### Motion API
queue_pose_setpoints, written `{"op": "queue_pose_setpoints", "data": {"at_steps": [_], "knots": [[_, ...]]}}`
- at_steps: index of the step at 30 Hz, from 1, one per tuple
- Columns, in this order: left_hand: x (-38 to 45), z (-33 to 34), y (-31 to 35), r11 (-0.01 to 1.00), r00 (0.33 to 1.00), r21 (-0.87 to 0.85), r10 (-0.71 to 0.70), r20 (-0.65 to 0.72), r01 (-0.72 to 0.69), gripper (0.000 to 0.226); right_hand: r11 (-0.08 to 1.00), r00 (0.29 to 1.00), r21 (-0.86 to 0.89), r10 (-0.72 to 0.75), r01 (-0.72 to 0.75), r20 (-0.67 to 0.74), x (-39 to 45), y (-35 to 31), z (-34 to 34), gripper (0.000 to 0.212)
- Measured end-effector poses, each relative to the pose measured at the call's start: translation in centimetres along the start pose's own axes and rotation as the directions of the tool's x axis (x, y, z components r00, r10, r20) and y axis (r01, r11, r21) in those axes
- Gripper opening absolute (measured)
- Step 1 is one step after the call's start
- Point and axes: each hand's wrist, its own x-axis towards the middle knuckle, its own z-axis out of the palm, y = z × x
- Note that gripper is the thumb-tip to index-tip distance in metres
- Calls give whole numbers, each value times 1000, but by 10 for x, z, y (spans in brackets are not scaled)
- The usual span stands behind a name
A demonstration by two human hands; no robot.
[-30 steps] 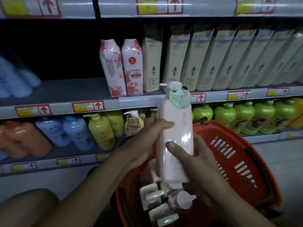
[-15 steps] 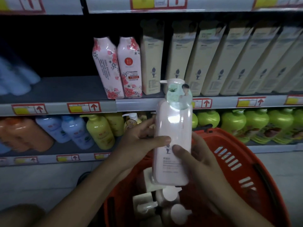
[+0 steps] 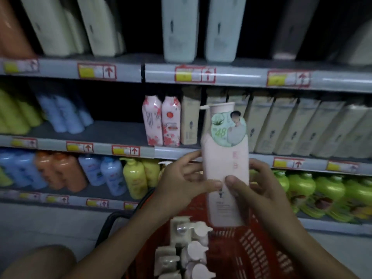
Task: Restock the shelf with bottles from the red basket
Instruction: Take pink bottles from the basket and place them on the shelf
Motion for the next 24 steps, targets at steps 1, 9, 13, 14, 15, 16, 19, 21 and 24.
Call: {"op": "queue_pose_setpoints", "data": {"at_steps": [1,9,13,14,15,16,19,21,24], "knots": [[-3,1,15,1000,1000,-15,7,-30,-7,76,1000,1000,6,-12,12,-5,1,-12,-1,41],[-4,-1,115,990,995,92,104,-9,-103,72,993,994,66,-99,102,-44,-2,-81,-8,50],[9,18,137,970,980,137,199,25,-201,73,981,981,89,-160,170,-112,5,-95,-25,58],[16,25,142,966,976,139,217,32,-219,72,977,974,89,-179,192,-140,10,-98,-31,59],[25,33,147,960,970,140,239,39,-242,72,972,965,89,-202,219,-167,15,-103,-38,59],[37,41,152,952,962,141,269,43,-272,73,963,953,85,-235,254,-189,23,-107,-46,58],[78,72,175,924,933,125,359,36,-360,69,918,895,39,-374,394,-242,53,-122,-73,51],[108,93,196,894,904,133,426,38,-427,69,881,846,-23,-461,473,-268,84,-134,-98,49],[155,122,224,853,861,131,508,15,-505,75,826,787,-145,-564,546,-249,139,-155,-137,49]]}}
